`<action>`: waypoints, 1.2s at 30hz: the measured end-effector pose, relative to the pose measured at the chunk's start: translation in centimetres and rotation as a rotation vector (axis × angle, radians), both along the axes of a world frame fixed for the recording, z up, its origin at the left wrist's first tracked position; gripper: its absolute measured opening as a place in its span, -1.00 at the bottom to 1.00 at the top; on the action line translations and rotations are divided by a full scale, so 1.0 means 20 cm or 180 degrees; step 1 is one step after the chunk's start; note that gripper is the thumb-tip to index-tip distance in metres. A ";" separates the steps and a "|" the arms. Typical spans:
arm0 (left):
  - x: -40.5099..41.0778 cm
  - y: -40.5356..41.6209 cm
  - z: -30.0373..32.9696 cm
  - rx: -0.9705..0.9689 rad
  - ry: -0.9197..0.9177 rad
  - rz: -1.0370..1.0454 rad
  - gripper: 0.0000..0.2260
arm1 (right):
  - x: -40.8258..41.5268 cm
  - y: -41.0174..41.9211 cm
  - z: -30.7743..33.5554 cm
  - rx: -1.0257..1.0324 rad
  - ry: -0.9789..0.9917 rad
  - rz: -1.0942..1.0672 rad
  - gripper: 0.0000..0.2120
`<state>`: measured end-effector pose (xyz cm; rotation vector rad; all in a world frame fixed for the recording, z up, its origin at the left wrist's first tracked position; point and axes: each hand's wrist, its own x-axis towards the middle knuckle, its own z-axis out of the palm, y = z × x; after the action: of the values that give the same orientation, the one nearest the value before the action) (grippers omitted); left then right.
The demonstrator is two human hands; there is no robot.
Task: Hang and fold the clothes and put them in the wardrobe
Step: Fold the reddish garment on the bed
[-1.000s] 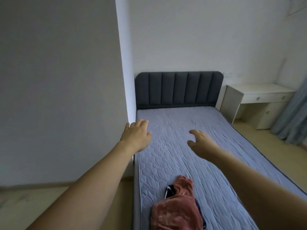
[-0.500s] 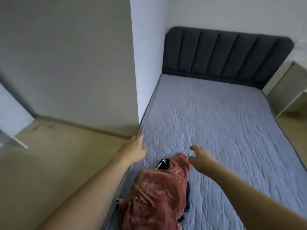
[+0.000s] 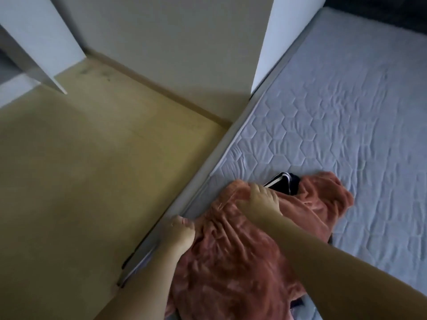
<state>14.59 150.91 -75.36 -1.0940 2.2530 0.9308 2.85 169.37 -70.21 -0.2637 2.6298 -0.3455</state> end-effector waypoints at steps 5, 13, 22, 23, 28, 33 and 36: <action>-0.08 0.16 -0.55 -0.0716 -0.0218 0.0658 -0.45 | -0.14 -0.02 -0.57 0.0308 0.0370 0.0078 0.05; -0.01 0.22 -0.87 -0.2137 0.0864 0.0631 -0.55 | -0.07 0.02 -1.02 -0.0165 0.1575 -0.0068 -0.17; -0.03 0.23 -0.84 -0.2173 0.0736 0.0700 -0.51 | -0.08 0.02 -1.03 -0.0072 0.1579 0.0088 -0.31; -0.03 0.23 -0.85 -0.2156 0.0734 0.0692 -0.51 | -0.08 0.02 -1.03 -0.0078 0.1582 0.0097 -0.31; -0.02 0.24 -0.83 -0.2187 0.0908 0.0718 -0.52 | -0.07 0.02 -1.03 -0.0195 0.1647 0.0104 -0.35; -0.02 0.23 -0.86 -0.2258 0.1035 0.0698 -0.53 | -0.08 0.02 -1.03 -0.0301 0.1813 0.0192 -0.44; -0.01 0.23 -0.81 -0.2033 0.1139 0.0718 -0.50 | -0.06 0.01 -0.95 -0.0341 0.1844 0.0264 -0.50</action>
<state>14.30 155.47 -91.56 -1.5759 2.8759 0.5125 1.56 169.63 -89.11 -0.5819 3.1553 -0.4340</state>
